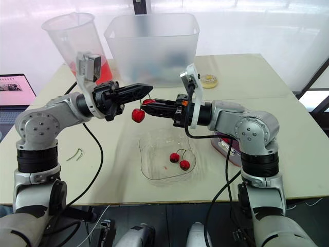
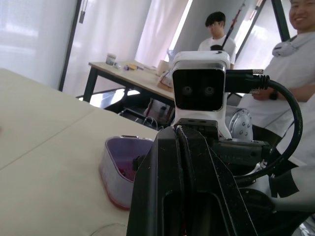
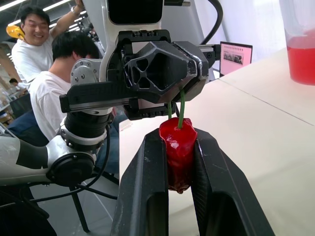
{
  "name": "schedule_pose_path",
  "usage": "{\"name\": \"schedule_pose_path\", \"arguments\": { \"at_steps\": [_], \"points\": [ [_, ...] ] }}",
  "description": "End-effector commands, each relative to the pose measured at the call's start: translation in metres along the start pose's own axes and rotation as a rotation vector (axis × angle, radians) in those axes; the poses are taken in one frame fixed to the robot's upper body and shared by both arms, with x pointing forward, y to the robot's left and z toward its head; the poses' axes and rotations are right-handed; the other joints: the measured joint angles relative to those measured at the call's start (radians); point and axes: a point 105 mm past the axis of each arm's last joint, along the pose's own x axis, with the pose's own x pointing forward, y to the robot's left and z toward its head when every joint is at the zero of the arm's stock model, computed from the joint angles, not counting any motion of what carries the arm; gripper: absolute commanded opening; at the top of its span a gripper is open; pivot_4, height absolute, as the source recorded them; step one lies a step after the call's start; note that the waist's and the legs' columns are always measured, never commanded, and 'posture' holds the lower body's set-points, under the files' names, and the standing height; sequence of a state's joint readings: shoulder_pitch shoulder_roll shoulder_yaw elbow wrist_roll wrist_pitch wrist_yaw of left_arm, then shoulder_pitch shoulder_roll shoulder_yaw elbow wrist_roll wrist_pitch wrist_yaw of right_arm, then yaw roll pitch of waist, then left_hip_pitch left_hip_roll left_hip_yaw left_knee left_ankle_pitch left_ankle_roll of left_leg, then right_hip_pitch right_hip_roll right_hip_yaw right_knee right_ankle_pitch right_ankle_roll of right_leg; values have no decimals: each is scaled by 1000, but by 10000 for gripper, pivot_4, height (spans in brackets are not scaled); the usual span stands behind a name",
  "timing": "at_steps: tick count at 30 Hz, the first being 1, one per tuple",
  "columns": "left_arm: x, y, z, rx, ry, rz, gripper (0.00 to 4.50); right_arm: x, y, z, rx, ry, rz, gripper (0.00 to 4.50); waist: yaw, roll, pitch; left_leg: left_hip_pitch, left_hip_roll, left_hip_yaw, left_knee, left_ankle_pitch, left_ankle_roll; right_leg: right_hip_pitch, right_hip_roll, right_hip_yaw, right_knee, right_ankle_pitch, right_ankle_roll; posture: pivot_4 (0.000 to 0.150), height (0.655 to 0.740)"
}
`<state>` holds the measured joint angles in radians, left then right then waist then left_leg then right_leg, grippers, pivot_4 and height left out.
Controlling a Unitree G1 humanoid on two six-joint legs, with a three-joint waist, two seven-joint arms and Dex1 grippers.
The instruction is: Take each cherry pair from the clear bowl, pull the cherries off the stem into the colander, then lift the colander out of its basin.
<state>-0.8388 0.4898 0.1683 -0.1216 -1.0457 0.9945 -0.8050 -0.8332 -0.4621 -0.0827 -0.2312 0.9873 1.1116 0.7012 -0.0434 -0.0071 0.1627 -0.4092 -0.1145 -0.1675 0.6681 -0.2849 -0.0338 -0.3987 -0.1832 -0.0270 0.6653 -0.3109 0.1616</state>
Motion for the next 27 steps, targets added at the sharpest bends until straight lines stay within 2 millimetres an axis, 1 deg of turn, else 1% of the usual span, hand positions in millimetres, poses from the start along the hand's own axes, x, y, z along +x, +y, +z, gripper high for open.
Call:
{"name": "schedule_pose_path", "arguments": {
  "at_steps": [1,5,8,12,14,15,18,20,23,25,27],
  "points": [
    [6,-5,18,76,-26,-20,0,-6,8,-5,9,42,27,2659,1,0,0,0,0,0,0,0,0,0,0,0,0,0,0,1500,7400],
    [8,-6,22,86,-37,-28,0,-17,12,-24,42,139,32,2659,0,0,0,0,0,0,0,0,0,0,0,0,0,0,0,1500,7400],
    [8,-7,22,86,-41,-32,0,-21,16,-32,61,179,42,2659,-2,0,0,0,0,0,0,0,0,0,0,0,0,0,0,1500,7400],
    [9,-6,21,83,-46,-33,0,-30,16,-33,66,202,28,2659,0,0,0,0,0,1,0,0,0,0,0,0,0,0,0,1500,7400],
    [10,-5,21,83,-51,-32,0,-43,11,-25,45,200,-12,2659,5,0,0,0,0,0,0,0,0,0,0,0,0,0,0,1500,7400],
    [9,-5,21,83,-54,-30,0,-52,4,-18,19,201,-57,2659,7,0,0,0,-1,0,0,0,0,1,0,0,0,0,0,1500,7400],
    [6,-3,20,87,-60,-9,0,-92,-23,5,-83,230,-253,2659,14,0,0,0,-2,0,1,0,0,1,-1,0,0,0,0,1500,7400],
    [4,-1,17,102,-48,15,0,-113,-38,12,-148,284,-354,2659,16,0,0,0,-2,1,1,0,1,1,-1,0,-1,0,0,1500,7400],
    [2,4,9,136,-17,52,0,-151,-66,10,-251,446,-521,2659,11,0,0,0,-1,2,1,0,1,0,-1,0,-1,0,0,1500,7400],
    [2,6,7,143,-18,61,0,-169,-79,7,-280,525,-588,2659,4,0,0,0,-1,3,0,0,1,1,-1,-1,-1,0,0,1500,7400],
    [1,7,4,151,-14,72,0,-178,-82,-12,-273,627,-575,2659,0,0,0,0,-1,3,0,0,0,1,-1,-1,-1,0,0,1500,7400]
  ]
}}
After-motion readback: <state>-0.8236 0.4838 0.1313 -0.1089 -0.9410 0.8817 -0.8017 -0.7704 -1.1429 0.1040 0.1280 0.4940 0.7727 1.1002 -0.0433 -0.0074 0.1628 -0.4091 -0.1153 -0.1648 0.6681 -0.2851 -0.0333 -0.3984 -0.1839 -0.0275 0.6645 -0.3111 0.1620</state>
